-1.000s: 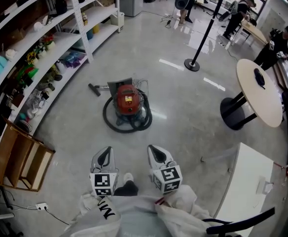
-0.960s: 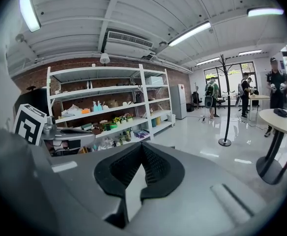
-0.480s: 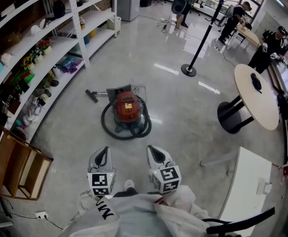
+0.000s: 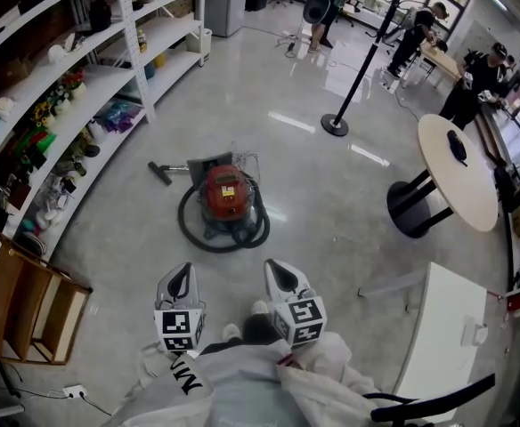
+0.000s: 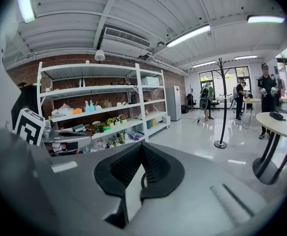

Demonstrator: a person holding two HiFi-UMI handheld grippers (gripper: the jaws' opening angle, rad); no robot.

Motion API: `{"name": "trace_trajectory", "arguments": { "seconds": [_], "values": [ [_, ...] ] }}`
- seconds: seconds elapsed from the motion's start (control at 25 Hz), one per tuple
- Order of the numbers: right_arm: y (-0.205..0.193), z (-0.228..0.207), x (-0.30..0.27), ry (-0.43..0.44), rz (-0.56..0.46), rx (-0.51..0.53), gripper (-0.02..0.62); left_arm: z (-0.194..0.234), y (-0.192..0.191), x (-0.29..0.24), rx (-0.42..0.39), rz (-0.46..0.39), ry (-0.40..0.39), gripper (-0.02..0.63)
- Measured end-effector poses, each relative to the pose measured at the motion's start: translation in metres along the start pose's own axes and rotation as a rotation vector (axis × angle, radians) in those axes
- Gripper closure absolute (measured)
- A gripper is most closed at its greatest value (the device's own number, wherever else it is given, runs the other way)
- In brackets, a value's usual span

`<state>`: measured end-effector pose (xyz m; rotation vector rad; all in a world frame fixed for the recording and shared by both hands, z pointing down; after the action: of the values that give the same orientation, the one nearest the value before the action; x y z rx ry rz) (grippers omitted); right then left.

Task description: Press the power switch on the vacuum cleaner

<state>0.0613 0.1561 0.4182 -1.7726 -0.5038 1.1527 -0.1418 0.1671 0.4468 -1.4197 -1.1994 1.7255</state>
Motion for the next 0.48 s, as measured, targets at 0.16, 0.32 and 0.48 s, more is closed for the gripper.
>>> {"name": "trace_trajectory", "arguments": {
  "seconds": [0.16, 0.32, 0.48],
  "values": [
    [-0.001, 0.001, -0.006, 0.002, -0.001, -0.01, 0.595, 0.005, 0.0, -0.002, -0.001, -0.001, 0.003, 0.606],
    [0.002, -0.003, -0.012, 0.001, -0.003, -0.021, 0.595, 0.01, 0.004, -0.005, -0.016, -0.015, 0.018, 0.606],
    [0.007, -0.009, -0.019, -0.002, -0.014, -0.016, 0.595, 0.013, 0.007, -0.008, -0.015, -0.018, 0.028, 0.606]
  ]
}}
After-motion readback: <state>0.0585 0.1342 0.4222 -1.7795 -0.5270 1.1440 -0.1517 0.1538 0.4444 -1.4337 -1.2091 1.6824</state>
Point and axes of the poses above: the fingertips, and each gripper's own axes: x backward along the fingers, z to its left, y out of its top, the point moved 4 cm from there along x, backward along the fingers, and after that the axes turned 8 degrees about z, right-handed, at the moved point
